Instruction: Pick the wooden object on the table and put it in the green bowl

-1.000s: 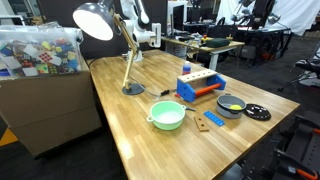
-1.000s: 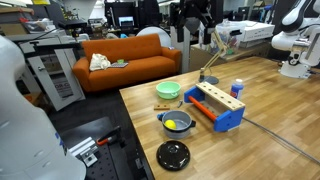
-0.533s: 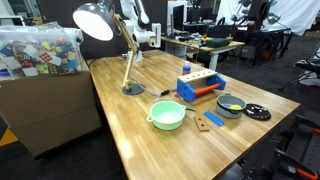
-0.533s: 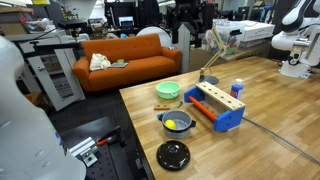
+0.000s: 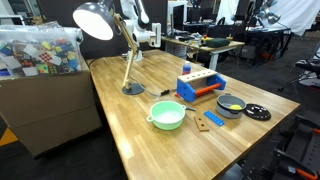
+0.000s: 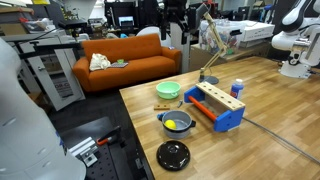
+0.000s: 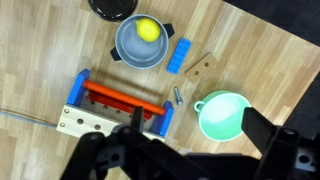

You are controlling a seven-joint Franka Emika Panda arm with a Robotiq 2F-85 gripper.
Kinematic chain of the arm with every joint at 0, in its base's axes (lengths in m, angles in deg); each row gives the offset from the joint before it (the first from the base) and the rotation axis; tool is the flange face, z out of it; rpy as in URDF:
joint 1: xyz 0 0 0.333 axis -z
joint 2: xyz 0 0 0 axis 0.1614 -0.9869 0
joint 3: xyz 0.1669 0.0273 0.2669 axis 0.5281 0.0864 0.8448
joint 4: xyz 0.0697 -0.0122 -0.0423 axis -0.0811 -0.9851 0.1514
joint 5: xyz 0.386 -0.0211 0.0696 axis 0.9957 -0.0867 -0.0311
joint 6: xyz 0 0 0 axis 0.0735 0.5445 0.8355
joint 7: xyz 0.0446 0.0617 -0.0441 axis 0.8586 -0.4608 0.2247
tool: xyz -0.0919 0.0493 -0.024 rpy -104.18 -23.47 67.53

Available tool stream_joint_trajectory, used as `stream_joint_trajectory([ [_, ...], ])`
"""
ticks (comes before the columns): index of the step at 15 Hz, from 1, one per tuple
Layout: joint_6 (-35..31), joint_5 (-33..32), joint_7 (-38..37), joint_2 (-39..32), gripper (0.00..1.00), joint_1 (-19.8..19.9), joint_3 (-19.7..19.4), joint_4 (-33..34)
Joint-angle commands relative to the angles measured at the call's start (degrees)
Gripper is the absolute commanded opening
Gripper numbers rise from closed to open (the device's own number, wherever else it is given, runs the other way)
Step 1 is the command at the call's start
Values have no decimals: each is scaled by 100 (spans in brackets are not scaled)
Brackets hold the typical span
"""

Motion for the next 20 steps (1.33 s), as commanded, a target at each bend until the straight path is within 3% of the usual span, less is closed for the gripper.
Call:
stream_joint_trajectory([
  [1, 16, 20, 14, 2, 100, 77, 60, 8],
  [6, 17, 20, 14, 6, 100, 85, 53, 8],
  [9, 167, -53, -640, -90, 100, 179, 134, 32],
  [14, 355, 417, -1379, -94, 100, 117, 198, -13],
  [20, 253, 415, -1361, -84, 100, 109, 272, -79],
])
